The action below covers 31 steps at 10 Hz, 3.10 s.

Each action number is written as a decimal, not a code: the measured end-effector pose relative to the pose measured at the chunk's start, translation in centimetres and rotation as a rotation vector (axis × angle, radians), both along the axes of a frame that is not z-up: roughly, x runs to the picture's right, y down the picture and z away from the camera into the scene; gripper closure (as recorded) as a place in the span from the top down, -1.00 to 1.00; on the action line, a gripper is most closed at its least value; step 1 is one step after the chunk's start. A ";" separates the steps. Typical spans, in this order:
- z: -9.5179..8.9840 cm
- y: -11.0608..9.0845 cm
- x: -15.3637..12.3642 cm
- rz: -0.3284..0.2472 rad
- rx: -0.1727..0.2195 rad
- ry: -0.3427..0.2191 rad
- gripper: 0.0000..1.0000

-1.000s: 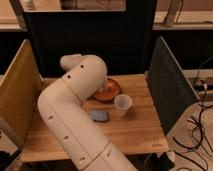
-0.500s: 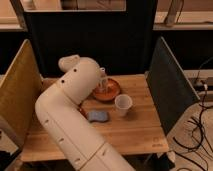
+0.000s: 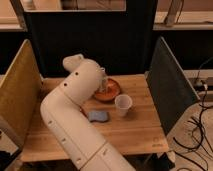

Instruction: Place the eraser in the ceramic cup

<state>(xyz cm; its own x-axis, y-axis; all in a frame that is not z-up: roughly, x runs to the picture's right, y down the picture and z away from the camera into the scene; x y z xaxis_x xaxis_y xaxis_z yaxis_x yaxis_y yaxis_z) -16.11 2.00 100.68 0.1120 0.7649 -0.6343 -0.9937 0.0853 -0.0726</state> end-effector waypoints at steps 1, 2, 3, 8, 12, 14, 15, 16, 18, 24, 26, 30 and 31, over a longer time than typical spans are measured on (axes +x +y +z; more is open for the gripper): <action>-0.1 0.1 -0.1 0.010 -0.005 -0.004 -0.22; -0.3 0.2 -0.2 0.021 -0.008 -0.010 -0.41; -0.5 0.0 -0.3 0.034 -0.008 -0.020 -0.61; -4.5 -7.2 -0.6 0.149 0.109 -0.146 -1.00; -10.2 -13.7 2.9 0.207 0.252 -0.218 -1.00; -13.4 -15.9 5.4 0.215 0.325 -0.225 -1.00; -14.6 -16.7 6.4 0.214 0.352 -0.221 -1.00; -16.0 -17.4 7.8 0.211 0.382 -0.212 -1.00; -19.4 -19.3 10.9 0.215 0.462 -0.187 -1.00; -22.1 -19.9 12.9 0.249 0.508 -0.181 -1.00; -22.0 -20.0 13.0 0.246 0.509 -0.178 -1.00; -23.1 -26.0 17.6 0.205 0.641 -0.075 -1.00; -23.9 -27.5 19.4 0.208 0.684 -0.044 -1.00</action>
<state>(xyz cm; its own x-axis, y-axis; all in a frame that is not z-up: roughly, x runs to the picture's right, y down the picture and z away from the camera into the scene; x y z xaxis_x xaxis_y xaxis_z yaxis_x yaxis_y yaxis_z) 3.28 -25.51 76.77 -0.0655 0.9978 -0.0033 -0.9917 -0.0655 -0.1108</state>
